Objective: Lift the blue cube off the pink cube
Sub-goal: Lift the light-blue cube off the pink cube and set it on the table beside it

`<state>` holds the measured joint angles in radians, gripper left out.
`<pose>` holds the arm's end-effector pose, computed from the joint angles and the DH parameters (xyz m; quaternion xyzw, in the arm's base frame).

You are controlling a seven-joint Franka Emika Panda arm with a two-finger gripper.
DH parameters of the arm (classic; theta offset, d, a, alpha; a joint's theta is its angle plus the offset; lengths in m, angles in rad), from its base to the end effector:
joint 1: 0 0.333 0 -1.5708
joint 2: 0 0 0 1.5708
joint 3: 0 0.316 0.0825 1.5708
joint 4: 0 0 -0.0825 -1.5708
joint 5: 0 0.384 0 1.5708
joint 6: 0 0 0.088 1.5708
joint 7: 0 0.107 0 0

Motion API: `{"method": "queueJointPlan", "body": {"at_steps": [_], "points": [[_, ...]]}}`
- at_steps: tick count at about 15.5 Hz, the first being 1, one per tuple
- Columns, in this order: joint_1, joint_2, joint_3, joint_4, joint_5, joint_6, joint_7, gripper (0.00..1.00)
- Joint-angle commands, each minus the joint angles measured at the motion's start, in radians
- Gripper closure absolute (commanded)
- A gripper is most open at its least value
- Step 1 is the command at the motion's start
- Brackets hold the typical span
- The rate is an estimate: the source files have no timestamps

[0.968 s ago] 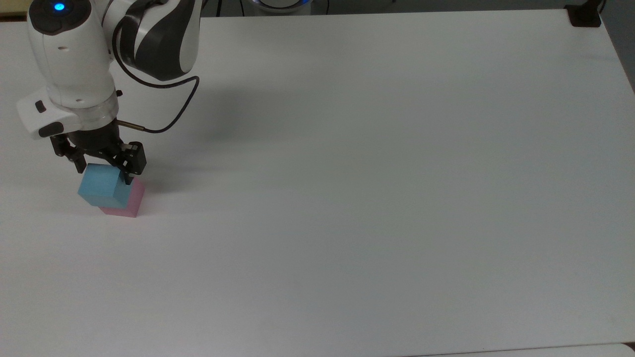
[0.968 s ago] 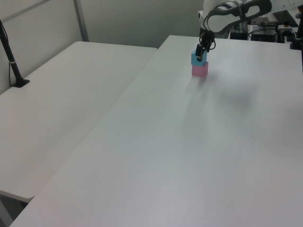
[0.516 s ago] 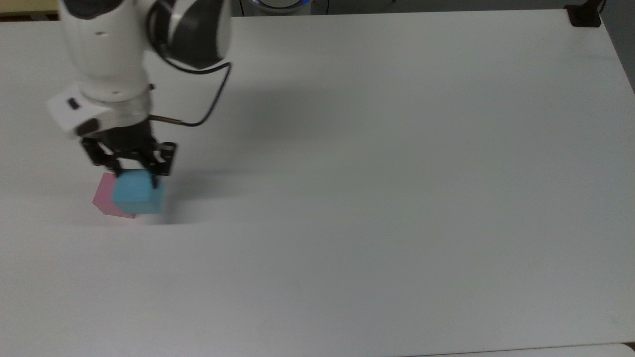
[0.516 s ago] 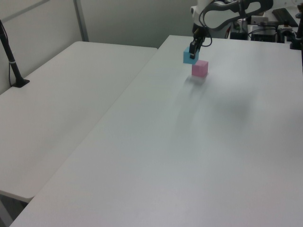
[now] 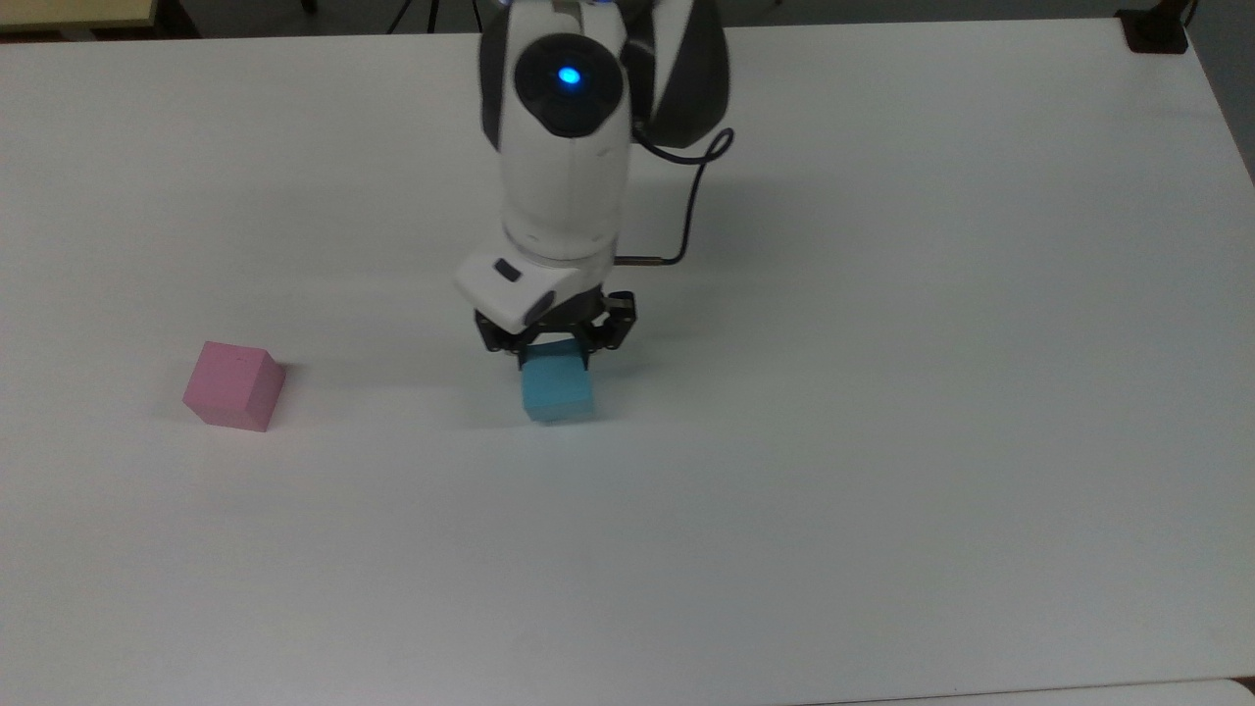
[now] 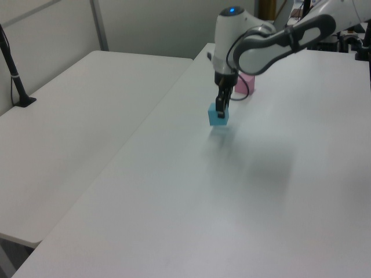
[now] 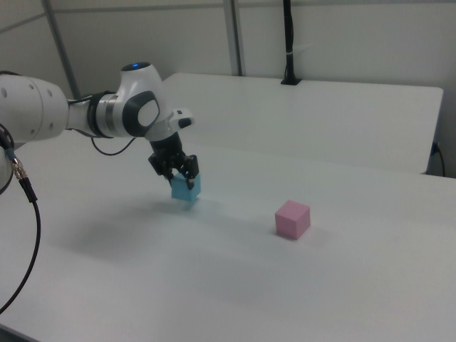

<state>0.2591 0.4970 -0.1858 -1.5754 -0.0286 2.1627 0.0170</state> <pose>0.6933 0.0681 0.3655 0.9961 0.0486 0.0515 0.0534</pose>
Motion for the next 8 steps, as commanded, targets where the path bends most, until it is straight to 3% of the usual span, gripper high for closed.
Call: {"method": "queueJointPlan", "body": {"at_steps": [1,2,8], "points": [[0.049,-0.018,-0.018,-0.047,-0.011,0.000,0.038,0.20],[0.051,-0.026,-0.018,-0.049,-0.011,-0.007,0.040,0.00],[0.055,-0.199,-0.017,-0.043,-0.010,-0.254,0.041,0.00]]}}
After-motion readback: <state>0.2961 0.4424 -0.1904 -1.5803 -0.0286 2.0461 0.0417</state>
